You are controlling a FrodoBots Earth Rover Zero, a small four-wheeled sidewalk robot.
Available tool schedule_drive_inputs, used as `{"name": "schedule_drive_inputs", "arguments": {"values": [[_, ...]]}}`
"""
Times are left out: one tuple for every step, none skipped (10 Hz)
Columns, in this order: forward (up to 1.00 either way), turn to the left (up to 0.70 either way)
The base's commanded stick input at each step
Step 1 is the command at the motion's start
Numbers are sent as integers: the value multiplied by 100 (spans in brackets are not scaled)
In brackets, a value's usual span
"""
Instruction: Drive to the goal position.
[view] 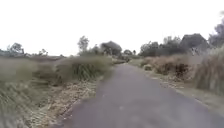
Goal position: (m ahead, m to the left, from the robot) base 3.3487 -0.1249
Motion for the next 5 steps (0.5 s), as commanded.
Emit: {"name": "schedule_drive_inputs", "arguments": {"values": [[85, 0], [85, 0], [85, 0], [85, 0], [85, 0]]}}
